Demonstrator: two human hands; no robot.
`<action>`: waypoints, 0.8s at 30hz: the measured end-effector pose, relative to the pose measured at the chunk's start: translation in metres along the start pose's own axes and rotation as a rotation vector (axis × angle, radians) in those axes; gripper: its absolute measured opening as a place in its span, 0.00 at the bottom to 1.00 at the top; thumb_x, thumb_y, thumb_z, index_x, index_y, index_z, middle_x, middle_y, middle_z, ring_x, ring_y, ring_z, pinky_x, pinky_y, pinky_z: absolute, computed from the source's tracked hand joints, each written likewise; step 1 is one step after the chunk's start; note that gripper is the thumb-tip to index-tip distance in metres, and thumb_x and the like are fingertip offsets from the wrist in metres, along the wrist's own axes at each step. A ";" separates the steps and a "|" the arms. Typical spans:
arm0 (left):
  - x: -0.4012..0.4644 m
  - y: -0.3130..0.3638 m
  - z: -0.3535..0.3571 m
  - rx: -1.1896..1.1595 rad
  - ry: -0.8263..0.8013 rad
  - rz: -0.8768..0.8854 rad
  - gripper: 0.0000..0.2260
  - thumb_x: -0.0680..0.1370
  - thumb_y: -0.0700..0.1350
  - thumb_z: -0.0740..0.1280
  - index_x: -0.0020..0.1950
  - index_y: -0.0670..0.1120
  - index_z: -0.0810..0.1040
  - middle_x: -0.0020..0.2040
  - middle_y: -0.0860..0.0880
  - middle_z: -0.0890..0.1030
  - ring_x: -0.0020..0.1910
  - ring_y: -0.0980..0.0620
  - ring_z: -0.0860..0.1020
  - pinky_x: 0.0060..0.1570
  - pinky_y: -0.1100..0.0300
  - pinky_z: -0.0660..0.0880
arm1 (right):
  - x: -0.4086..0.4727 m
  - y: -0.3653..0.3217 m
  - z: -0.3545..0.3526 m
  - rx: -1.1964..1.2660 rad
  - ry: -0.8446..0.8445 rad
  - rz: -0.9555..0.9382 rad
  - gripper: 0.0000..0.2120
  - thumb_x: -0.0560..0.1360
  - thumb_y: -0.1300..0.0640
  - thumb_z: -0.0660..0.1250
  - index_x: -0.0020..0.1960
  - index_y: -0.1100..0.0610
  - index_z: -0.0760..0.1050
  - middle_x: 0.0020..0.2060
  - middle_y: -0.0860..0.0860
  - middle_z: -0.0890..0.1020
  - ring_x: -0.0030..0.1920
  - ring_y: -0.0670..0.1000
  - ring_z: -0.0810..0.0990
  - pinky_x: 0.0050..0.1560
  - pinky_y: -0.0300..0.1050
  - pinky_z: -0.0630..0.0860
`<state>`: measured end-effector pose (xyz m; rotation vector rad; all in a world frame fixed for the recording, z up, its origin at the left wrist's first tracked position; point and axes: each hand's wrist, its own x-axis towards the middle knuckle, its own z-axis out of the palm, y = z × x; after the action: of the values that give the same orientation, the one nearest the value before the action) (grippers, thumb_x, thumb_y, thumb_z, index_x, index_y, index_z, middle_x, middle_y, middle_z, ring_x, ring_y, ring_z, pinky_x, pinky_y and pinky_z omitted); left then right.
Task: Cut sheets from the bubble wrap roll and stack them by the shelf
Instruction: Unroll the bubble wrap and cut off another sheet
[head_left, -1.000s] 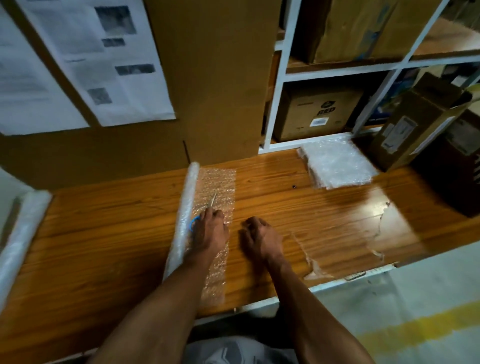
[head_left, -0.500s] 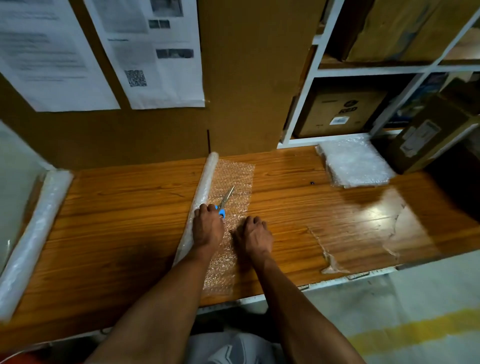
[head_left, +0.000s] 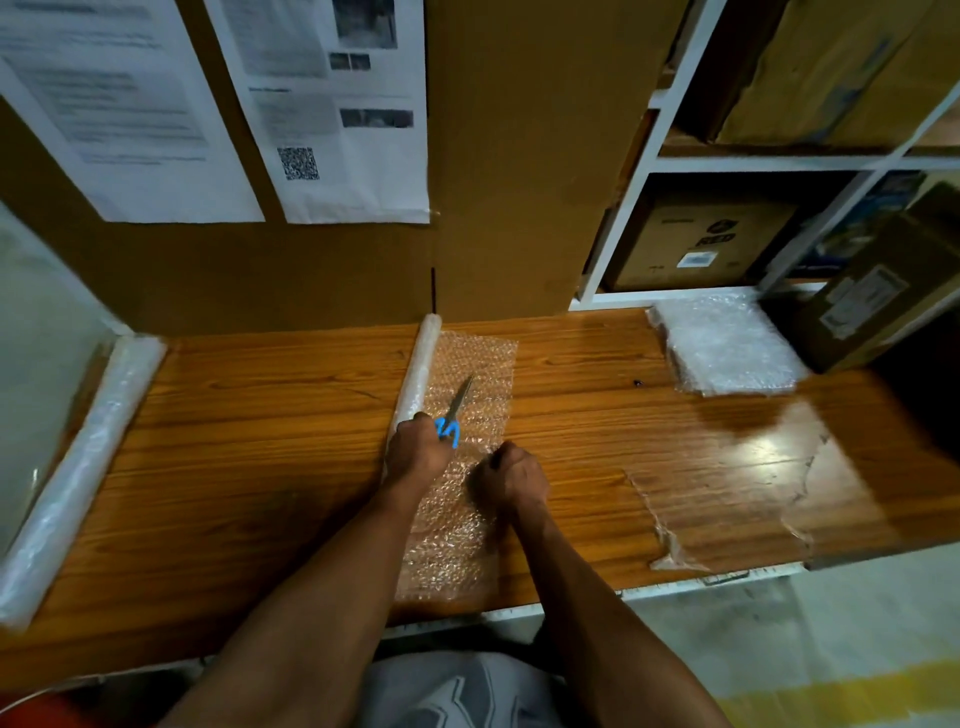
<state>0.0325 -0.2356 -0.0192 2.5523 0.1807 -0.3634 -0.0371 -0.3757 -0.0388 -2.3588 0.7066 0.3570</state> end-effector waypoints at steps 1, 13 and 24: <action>0.003 0.000 0.002 -0.163 -0.063 -0.049 0.14 0.78 0.50 0.72 0.59 0.43 0.83 0.50 0.44 0.85 0.48 0.43 0.84 0.42 0.57 0.77 | 0.001 0.000 -0.001 0.078 0.010 0.018 0.15 0.76 0.45 0.68 0.56 0.54 0.81 0.53 0.55 0.85 0.55 0.58 0.84 0.51 0.45 0.77; -0.006 -0.016 -0.008 -0.700 -0.381 -0.232 0.05 0.80 0.38 0.70 0.54 0.41 0.82 0.46 0.41 0.86 0.38 0.52 0.81 0.39 0.55 0.83 | 0.027 0.006 0.007 0.675 0.058 0.030 0.09 0.76 0.66 0.71 0.47 0.52 0.84 0.38 0.53 0.87 0.38 0.56 0.84 0.34 0.43 0.80; 0.000 -0.003 -0.016 -0.146 -0.292 0.031 0.09 0.80 0.45 0.71 0.58 0.44 0.84 0.54 0.44 0.85 0.50 0.45 0.83 0.47 0.53 0.80 | 0.009 0.063 -0.003 0.816 0.200 0.135 0.06 0.76 0.63 0.74 0.51 0.57 0.87 0.43 0.52 0.89 0.42 0.51 0.85 0.47 0.45 0.81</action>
<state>0.0353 -0.2242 -0.0075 2.3240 0.0562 -0.6781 -0.0657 -0.4220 -0.0715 -1.5827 0.8961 -0.1127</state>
